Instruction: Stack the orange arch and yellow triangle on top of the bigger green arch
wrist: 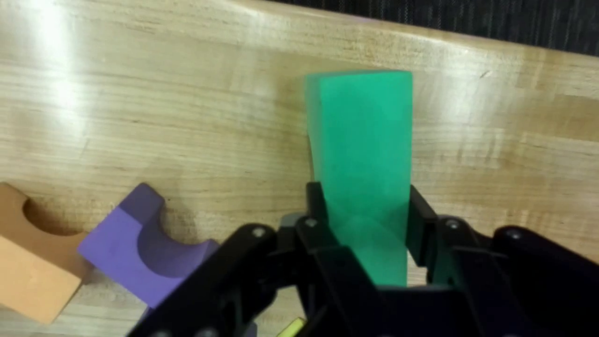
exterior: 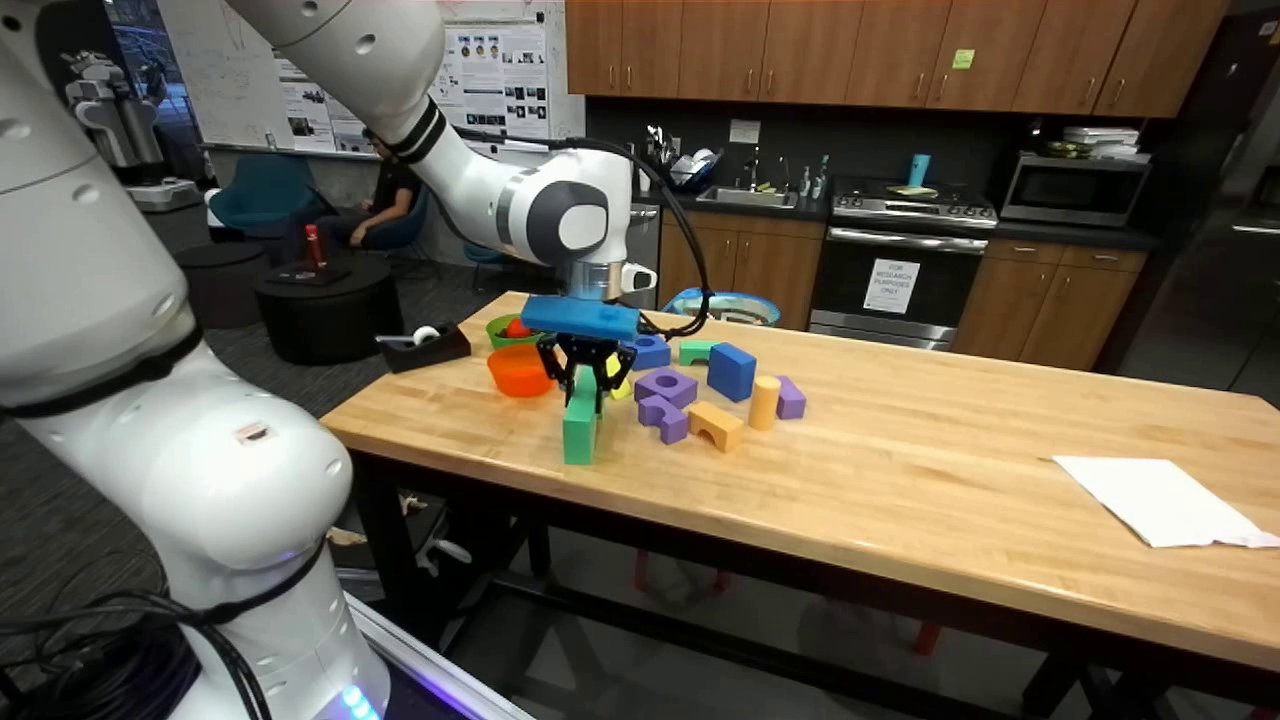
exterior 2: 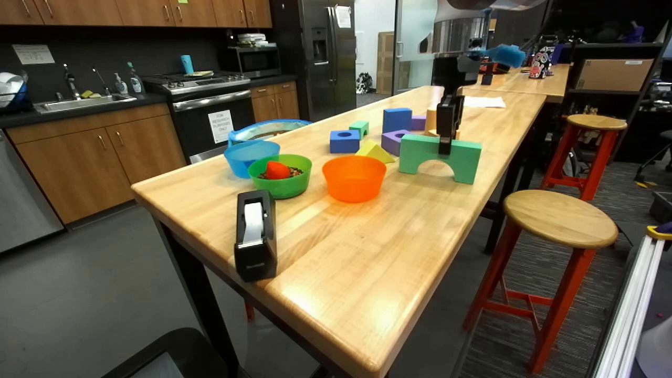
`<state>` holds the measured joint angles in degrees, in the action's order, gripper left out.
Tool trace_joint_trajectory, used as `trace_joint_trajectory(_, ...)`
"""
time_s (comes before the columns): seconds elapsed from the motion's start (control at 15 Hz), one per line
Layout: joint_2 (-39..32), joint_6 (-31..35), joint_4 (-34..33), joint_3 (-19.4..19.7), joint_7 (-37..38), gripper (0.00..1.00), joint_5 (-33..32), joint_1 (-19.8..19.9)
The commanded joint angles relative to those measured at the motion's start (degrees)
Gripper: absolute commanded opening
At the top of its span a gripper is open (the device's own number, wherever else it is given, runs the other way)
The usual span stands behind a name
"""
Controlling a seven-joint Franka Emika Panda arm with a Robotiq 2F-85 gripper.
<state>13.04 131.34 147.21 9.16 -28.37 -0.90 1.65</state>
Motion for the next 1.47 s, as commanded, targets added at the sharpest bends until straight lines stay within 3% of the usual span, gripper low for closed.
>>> trace_joint_trajectory(0.0, 1.4, 0.2, 1.2, -0.7, 4.7, 0.16, -0.8, 1.1)
trace_joint_trajectory(0.67, 1.4, -1.2, -1.5, -0.3, 8.2, 0.16, -1.2, 3.2)
trace_joint_trajectory(1.4, -3.0, 0.5, -2.3, -0.2, 8.9, 0.16, 1.3, 3.0)
